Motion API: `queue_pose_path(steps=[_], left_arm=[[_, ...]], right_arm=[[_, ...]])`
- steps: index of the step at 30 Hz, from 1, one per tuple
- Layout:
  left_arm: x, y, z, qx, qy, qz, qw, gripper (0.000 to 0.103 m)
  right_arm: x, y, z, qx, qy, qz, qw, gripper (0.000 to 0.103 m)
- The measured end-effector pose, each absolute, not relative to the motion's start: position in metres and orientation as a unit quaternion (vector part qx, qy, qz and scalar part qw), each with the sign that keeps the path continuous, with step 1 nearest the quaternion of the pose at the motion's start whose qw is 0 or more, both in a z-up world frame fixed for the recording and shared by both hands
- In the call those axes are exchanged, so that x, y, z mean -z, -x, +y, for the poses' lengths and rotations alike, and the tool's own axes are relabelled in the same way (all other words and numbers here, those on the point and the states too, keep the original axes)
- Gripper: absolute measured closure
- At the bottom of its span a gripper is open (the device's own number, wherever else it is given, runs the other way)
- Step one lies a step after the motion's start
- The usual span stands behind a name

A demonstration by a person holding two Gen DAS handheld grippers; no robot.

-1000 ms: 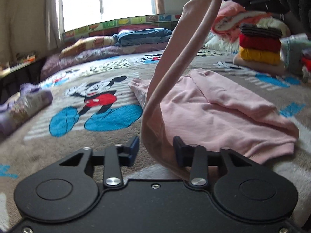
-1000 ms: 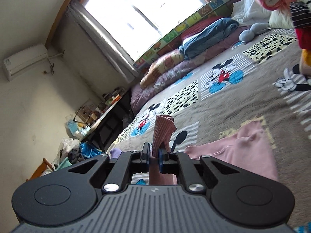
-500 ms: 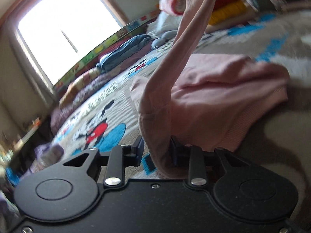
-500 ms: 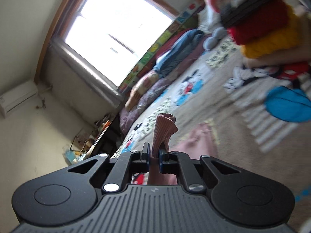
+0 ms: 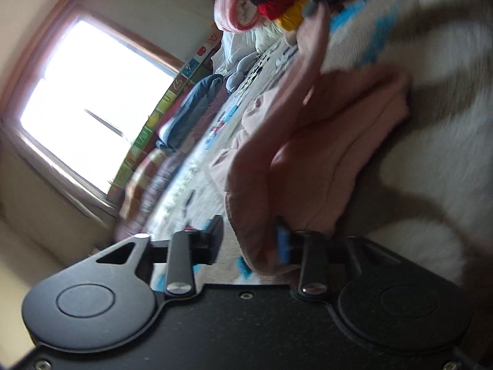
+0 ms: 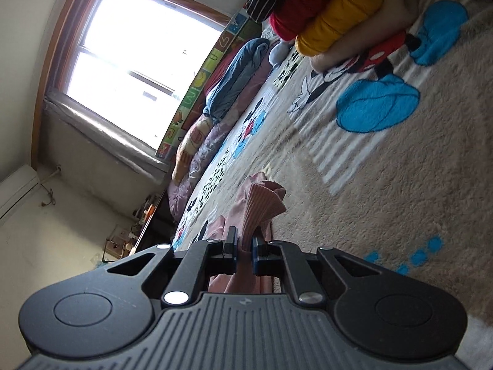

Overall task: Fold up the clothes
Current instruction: 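Lift the cuff with the right gripper and fold the sleeve over the body, then lower the held cuff with the right gripper, laying the sleeve along the body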

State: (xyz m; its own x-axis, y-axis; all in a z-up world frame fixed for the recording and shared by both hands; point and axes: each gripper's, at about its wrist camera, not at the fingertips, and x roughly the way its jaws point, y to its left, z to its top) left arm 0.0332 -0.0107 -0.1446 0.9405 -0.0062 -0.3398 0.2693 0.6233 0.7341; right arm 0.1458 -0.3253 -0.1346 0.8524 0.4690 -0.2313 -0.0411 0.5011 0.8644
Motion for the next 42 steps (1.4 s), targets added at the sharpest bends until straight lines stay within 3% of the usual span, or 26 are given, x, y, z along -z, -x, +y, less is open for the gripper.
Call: queue_pose_path(steps=[6, 9, 19, 23, 24, 26, 28, 32, 39, 42], left_arm=[[0.129, -0.036, -0.008, 0.105, -0.339, 0.159, 0.921, 0.065], [0.139, -0.039, -0.013, 0.147, -0.314, 0.216, 0.913, 0.069], [0.108, -0.027, 0.002, 0.133, -0.223, 0.216, 0.941, 0.064], [0.113, -0.048, -0.01, 0.13, -0.26, 0.208, 0.934, 0.064], [0.12, -0.051, -0.013, 0.126, -0.275, 0.21, 0.93, 0.065], [0.139, -0.053, -0.018, 0.112, -0.319, 0.222, 0.915, 0.083], [0.153, -0.046, -0.022, 0.115, -0.358, 0.227, 0.898, 0.093], [0.145, -0.04, -0.018, 0.131, -0.357, 0.24, 0.893, 0.093], [0.077, -0.042, 0.022, 0.168, -0.175, 0.237, 0.941, 0.09], [0.073, -0.059, 0.031, 0.147, -0.08, 0.224, 0.96, 0.09]], right_arm=[[0.145, -0.153, -0.33, -0.18, -0.472, 0.224, 0.833, 0.092], [0.16, -0.151, -0.331, -0.181, -0.48, 0.234, 0.826, 0.092], [0.185, -0.146, -0.328, -0.227, -0.478, 0.236, 0.815, 0.091], [0.186, -0.144, -0.331, -0.235, -0.487, 0.228, 0.81, 0.09], [0.186, -0.144, -0.332, -0.237, -0.489, 0.227, 0.808, 0.09], [0.185, -0.144, -0.334, -0.238, -0.49, 0.229, 0.807, 0.089], [0.184, -0.143, -0.337, -0.24, -0.497, 0.229, 0.802, 0.089], [0.181, -0.137, -0.341, -0.241, -0.51, 0.219, 0.796, 0.089], [0.183, -0.137, -0.329, -0.252, -0.465, 0.236, 0.815, 0.089], [0.184, -0.137, -0.33, -0.253, -0.469, 0.235, 0.813, 0.089]])
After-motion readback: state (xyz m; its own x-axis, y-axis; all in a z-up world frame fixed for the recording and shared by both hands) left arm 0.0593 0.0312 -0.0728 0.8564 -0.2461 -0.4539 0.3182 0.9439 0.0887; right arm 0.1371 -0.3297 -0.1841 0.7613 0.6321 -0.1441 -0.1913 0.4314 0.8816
